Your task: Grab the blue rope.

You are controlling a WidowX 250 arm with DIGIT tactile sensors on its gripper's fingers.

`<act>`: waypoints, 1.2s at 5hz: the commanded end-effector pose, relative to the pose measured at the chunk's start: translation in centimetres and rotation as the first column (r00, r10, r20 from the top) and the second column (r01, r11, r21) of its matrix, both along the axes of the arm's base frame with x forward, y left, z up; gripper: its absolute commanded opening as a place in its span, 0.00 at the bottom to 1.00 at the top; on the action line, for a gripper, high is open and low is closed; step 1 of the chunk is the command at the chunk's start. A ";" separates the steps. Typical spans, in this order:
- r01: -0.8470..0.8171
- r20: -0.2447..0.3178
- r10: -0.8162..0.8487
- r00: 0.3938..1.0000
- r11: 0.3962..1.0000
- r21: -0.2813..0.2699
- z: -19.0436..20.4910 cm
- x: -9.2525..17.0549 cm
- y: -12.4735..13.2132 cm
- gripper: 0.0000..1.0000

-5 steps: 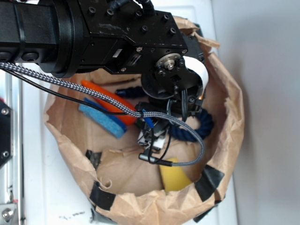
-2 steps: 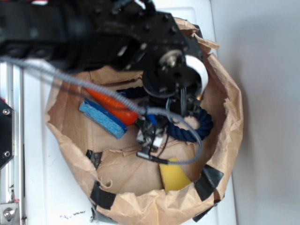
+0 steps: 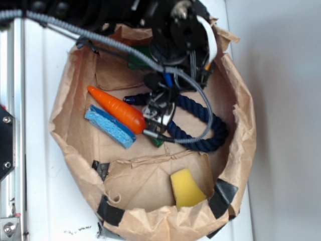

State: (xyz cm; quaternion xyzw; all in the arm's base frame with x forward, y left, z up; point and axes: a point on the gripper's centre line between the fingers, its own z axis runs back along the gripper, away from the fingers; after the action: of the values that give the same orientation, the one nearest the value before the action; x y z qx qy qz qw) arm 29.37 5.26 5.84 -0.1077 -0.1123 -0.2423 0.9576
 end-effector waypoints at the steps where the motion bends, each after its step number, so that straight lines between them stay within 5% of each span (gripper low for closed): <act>1: 0.009 0.116 -0.018 0.993 0.997 0.071 -0.1 1.1 -0.3 1.00; 4: 0.013 0.186 -0.032 0.982 0.995 0.100 -4.5 1.9 -4.3 1.00; 5: 0.004 0.219 -0.033 0.975 0.991 0.131 -5.5 2.0 -5.2 0.66; 6: 0.002 0.221 -0.033 0.975 0.990 0.138 -5.7 2.0 -5.3 0.00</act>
State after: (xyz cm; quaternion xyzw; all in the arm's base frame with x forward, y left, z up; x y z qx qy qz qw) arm 31.53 1.17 1.71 -0.0178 -0.2154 -0.2465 0.9447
